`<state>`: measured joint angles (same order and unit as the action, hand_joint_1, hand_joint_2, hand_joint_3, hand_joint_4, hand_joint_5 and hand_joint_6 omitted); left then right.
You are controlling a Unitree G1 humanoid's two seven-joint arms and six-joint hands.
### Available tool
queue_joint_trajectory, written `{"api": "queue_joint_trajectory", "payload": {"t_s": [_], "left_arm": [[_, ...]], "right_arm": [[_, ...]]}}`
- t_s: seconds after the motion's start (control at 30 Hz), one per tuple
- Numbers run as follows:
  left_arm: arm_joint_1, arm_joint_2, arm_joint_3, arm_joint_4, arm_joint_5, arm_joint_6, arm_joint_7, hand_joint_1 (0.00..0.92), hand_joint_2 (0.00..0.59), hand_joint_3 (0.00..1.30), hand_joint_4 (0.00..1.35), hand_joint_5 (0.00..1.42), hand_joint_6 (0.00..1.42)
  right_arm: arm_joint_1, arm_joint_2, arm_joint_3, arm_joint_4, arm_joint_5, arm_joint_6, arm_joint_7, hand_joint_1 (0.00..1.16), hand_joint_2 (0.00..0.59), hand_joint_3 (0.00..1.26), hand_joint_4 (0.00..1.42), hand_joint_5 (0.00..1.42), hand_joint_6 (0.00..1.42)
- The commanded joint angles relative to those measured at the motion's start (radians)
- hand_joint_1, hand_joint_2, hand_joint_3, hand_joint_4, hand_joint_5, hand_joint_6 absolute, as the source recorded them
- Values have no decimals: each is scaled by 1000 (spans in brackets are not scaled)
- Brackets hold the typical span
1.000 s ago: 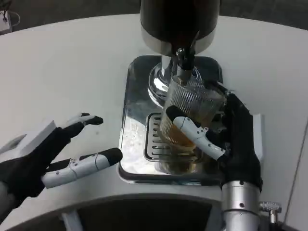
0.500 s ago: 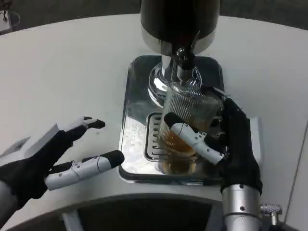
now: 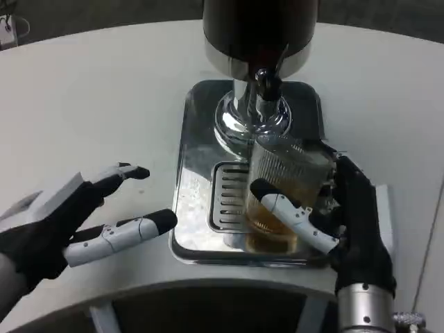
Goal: Grasp the cup under the faucet to collect the drink, then remove the cup.
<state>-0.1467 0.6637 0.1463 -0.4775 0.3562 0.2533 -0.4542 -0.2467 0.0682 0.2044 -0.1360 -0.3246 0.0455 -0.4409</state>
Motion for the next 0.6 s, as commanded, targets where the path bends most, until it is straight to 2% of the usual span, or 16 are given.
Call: {"api": "queue_joint_trajectory", "payload": {"t_s": [0.03,0.4,0.6], "left_arm": [[-16,8,-6,15,-4,-6,1,0,63,180,52,100,212],[-48,3,-25,28,0,-16,8,0,63,172,52,100,212],[-42,-1,-20,5,-2,-27,9,0,63,170,45,100,212]], "right_arm": [[41,12,-21,-76,9,-60,14,918,218,846,1097,1318,1424],[163,8,-26,-255,38,-82,100,918,218,849,1108,1317,1424],[254,-24,-18,-366,54,-96,189,918,218,862,1111,1316,1424]]}}
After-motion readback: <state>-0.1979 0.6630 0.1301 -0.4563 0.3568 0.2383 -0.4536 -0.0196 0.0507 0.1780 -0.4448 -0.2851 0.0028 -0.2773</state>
